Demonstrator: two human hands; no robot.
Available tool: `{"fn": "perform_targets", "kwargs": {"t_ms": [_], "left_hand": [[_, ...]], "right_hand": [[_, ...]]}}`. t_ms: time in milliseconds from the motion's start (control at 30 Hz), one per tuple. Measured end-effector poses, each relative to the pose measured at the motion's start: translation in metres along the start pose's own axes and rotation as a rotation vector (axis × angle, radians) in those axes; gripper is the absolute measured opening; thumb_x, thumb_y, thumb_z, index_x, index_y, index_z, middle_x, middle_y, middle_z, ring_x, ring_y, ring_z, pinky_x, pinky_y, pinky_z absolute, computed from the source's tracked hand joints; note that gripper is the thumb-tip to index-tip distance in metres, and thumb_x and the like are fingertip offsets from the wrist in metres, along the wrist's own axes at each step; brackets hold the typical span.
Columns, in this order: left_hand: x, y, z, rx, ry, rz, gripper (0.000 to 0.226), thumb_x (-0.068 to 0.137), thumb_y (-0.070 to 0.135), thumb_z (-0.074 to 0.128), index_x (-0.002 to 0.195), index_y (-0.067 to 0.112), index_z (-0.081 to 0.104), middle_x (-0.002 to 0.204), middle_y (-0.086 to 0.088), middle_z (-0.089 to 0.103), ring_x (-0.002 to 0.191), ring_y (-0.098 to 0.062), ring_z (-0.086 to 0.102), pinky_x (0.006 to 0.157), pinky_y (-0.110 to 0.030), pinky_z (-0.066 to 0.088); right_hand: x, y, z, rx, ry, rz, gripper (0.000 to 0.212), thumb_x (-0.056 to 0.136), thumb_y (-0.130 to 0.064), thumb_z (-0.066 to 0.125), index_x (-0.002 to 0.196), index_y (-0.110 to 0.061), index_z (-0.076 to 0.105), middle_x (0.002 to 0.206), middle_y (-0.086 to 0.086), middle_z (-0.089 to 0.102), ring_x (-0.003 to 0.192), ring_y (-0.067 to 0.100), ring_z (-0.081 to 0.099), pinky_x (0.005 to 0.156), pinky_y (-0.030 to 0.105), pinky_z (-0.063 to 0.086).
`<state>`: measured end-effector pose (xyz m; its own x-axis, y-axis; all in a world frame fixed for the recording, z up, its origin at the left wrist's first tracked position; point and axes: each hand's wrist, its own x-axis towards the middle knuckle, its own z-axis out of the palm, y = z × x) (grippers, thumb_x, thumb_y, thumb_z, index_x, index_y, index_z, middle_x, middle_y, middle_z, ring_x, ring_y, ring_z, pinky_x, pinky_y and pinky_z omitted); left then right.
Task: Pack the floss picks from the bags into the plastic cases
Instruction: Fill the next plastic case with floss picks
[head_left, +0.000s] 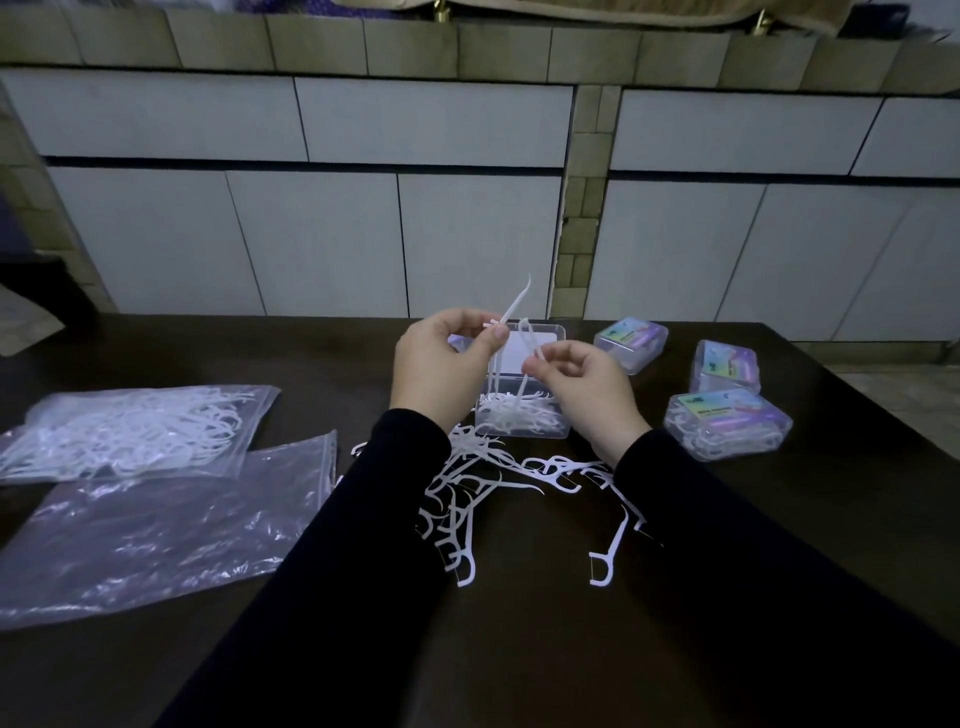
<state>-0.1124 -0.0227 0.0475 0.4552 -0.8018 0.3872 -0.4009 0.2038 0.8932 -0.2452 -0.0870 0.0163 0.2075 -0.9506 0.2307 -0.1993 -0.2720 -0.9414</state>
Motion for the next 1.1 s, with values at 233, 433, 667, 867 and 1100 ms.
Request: {"fn": "perform_targets", "kwargs": {"t_ms": [233,433,667,867,1100], "left_hand": [[-0.002,-0.001,0.000,0.091,-0.010,0.026,0.005,0.087,0.027,0.067,0.086,0.023,0.070,0.060,0.017,0.052,0.054,0.000,0.045,0.058,-0.015,0.037],[-0.005,-0.004,0.003,0.180,-0.050,0.075,0.005,0.089,0.028,0.065,0.085,0.027,0.067,0.077,0.016,0.061,0.051,0.007,0.047,0.051,-0.006,0.035],[-0.004,-0.019,0.022,0.302,-0.151,0.256,0.006,0.089,0.026,0.065,0.092,0.026,0.070,0.086,0.014,0.063,0.067,0.001,0.049,0.067,-0.019,0.037],[-0.001,-0.021,0.029,0.543,-0.268,0.231,0.014,0.093,0.033,0.059,0.101,0.030,0.071,0.097,0.008,0.069,0.089,-0.011,0.060,0.077,-0.028,0.048],[-0.001,-0.025,0.023,0.546,-0.325,0.213,0.018,0.088,0.038,0.065,0.098,0.027,0.075,0.103,0.007,0.066,0.095,-0.012,0.059,0.082,-0.031,0.047]], "right_hand": [[0.004,-0.002,-0.027,-0.736,-0.053,-0.174,0.021,0.089,-0.045,0.061,0.104,-0.034,0.073,0.107,-0.016,0.070,0.106,0.011,0.054,0.087,0.029,0.025],[0.001,-0.004,-0.027,-0.948,-0.200,-0.234,0.035,0.093,-0.057,0.046,0.111,-0.039,0.069,0.121,-0.011,0.058,0.114,0.016,0.045,0.093,0.039,0.028],[0.000,0.004,-0.044,-0.859,-0.311,-0.047,0.086,0.068,-0.073,0.065,0.142,-0.038,0.039,0.136,-0.005,0.049,0.123,0.017,0.047,0.104,0.046,0.039],[0.007,0.022,-0.045,-0.736,-0.380,-0.038,0.082,0.072,-0.065,0.068,0.144,-0.036,0.040,0.147,-0.010,0.044,0.134,0.016,0.040,0.111,0.051,0.032],[0.007,0.027,-0.043,-0.636,-0.437,-0.063,0.075,0.071,-0.069,0.063,0.138,-0.042,0.044,0.141,-0.015,0.043,0.129,0.012,0.040,0.111,0.050,0.030]]}}
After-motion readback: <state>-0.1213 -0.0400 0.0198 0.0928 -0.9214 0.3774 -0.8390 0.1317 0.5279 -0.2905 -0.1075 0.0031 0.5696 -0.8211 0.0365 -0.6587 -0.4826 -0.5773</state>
